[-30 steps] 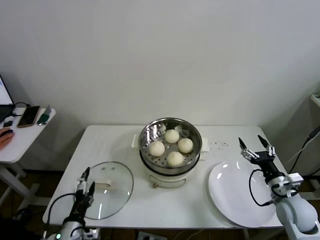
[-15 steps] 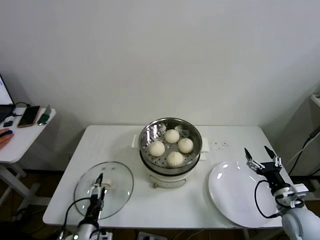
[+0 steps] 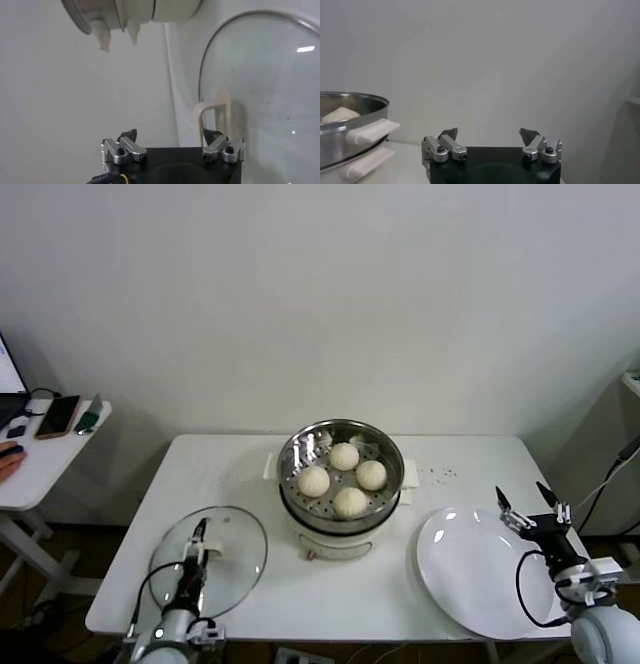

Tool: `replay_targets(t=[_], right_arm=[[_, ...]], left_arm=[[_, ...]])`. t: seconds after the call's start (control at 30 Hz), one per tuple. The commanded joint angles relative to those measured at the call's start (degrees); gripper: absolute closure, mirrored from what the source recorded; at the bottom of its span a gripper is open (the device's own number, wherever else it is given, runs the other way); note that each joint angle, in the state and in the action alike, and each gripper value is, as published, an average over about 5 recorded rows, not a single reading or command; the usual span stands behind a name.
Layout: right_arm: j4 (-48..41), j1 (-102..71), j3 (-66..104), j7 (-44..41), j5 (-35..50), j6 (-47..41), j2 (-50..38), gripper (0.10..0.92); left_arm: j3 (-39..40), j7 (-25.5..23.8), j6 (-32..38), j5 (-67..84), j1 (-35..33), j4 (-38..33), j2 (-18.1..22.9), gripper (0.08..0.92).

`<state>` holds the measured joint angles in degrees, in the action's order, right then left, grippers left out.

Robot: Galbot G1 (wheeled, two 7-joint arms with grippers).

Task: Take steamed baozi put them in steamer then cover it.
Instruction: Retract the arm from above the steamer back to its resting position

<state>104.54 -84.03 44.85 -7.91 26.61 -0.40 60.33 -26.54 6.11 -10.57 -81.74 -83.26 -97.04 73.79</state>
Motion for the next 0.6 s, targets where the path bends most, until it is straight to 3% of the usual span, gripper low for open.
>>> replay_targets(t=[0.03, 0.43, 0.6], right_arm=[[-0.08, -0.49, 0.5, -0.07, -0.74, 0.02, -0.12, 0.203], [-0.5, -0.97, 0.48, -1.06, -2.86, 0.78, 0.78, 0.203], [-0.79, -1.09, 0.48, -1.41, -3.76, 1.2, 1.18, 0.203]], left_arm=[[-0.03, 0.78, 1.19, 0.29, 3.73, 5.11, -0.08, 0.177], [0.42, 3.11, 2.24, 2.7, 5.96, 6.77, -0.36, 0.178], [0.52, 3.63, 2.97, 3.34, 6.13, 7.55, -0.45, 0.276]])
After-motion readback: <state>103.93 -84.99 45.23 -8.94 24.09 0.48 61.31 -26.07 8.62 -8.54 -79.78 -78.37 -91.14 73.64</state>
